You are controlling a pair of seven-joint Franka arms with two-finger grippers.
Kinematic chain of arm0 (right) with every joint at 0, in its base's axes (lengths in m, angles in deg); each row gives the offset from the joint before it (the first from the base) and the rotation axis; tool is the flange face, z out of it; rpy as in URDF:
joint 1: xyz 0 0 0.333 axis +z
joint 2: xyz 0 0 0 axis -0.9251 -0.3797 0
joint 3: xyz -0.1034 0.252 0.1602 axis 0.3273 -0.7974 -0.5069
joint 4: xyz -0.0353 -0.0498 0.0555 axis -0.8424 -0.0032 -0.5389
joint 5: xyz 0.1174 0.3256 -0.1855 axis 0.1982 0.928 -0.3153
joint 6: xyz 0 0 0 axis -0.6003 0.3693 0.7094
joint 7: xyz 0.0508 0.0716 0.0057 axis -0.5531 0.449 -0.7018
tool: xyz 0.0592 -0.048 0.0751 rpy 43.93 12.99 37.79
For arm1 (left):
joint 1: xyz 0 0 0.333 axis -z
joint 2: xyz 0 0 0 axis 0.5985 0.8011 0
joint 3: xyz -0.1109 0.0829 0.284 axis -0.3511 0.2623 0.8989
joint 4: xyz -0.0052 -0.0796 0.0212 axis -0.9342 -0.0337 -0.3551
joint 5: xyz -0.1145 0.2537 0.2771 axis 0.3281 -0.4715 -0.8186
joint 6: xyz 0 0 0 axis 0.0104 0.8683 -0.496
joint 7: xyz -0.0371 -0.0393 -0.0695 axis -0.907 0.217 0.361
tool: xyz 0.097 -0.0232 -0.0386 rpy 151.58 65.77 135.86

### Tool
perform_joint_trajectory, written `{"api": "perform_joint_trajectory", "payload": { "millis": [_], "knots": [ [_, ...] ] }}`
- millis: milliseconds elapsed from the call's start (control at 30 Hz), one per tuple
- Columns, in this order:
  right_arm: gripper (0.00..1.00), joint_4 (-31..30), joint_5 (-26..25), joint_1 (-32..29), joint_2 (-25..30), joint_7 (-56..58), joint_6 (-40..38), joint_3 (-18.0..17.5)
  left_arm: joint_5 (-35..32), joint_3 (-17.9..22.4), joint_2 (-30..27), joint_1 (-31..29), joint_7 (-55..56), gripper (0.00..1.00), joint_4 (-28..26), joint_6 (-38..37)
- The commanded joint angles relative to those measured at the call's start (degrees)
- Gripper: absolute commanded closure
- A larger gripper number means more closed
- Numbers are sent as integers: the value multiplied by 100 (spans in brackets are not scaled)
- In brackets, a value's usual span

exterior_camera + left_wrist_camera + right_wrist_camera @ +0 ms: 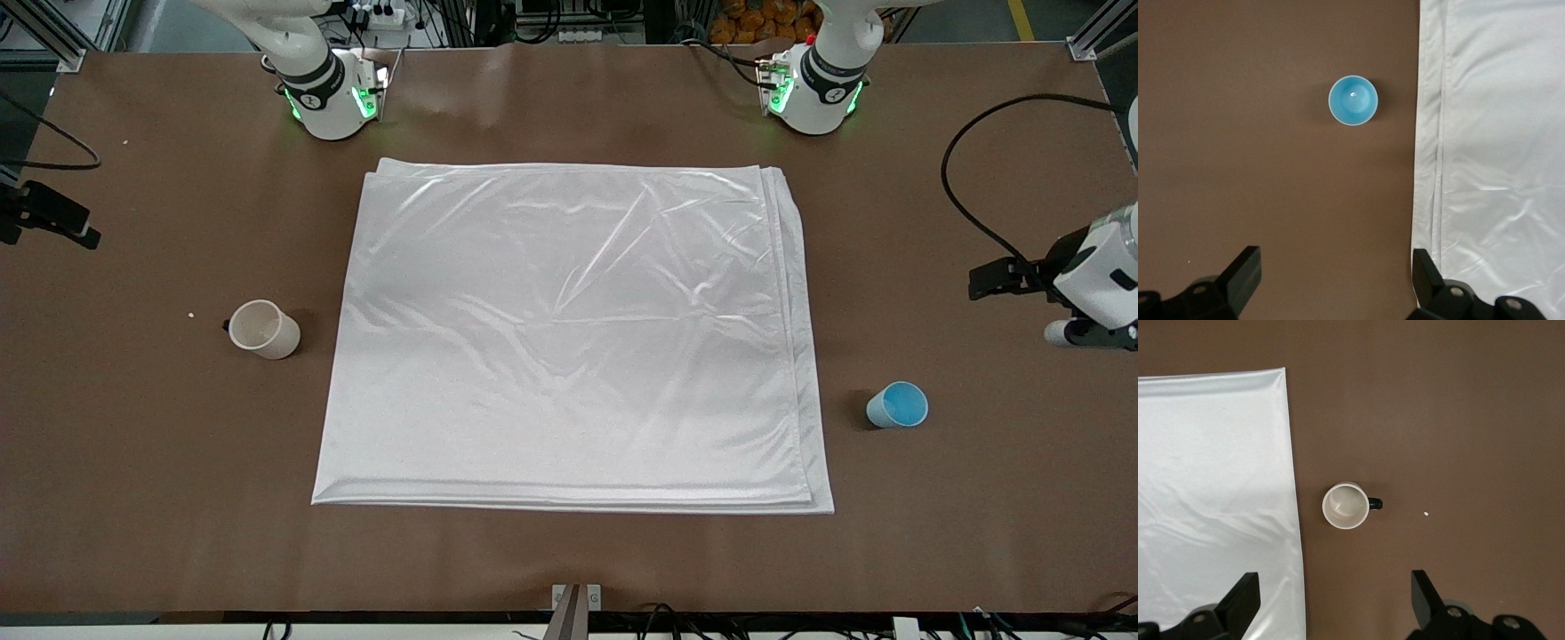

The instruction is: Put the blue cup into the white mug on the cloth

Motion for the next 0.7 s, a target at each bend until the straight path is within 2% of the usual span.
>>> {"api": "perform_joint_trajectory", "payload": {
  "millis": [0, 267, 667],
  "knots": [
    [0, -393, -40, 6, 107, 325, 347, -36, -166, -10, 349, -167, -293, 0, 50, 370],
    [0, -885, -31, 33, 107, 1300, 830, -45, -166, -10, 1060, -238, -302, 0, 50, 1143],
    [0, -1685, -31, -2, 72, 3181, 1648, -27, -166, -10, 1834, -247, -311, 0, 59, 2136]
  ]
}}
